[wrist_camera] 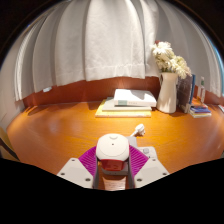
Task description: Unplug charger
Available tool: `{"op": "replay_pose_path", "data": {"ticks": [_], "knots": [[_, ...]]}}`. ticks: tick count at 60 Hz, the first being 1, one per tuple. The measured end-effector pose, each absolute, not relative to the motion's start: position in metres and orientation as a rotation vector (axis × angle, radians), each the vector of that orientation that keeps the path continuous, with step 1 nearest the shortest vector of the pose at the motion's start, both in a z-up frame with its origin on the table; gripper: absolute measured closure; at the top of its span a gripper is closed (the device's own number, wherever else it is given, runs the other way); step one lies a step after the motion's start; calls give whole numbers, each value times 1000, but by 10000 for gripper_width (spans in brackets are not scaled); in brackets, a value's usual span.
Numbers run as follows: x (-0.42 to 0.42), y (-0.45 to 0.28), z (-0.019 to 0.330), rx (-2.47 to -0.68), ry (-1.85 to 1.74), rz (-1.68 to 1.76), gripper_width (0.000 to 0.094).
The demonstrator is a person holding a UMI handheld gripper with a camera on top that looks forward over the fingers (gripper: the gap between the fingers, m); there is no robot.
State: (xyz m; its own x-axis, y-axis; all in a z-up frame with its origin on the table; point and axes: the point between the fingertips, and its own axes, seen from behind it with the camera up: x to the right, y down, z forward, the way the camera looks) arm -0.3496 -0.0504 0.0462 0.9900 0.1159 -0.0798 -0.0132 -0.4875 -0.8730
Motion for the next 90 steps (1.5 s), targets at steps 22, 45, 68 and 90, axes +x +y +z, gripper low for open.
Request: {"op": "replay_pose_path", "data": {"ticks": [22,45,68,90], "knots": [[-240,-9,278,-1788,53,20,568],[-61,-23,107,-2076,128,-57,563],[-65,-20,30,-2243,0,11,328],[-56,-38,140,-2082,56,25,225]]}}
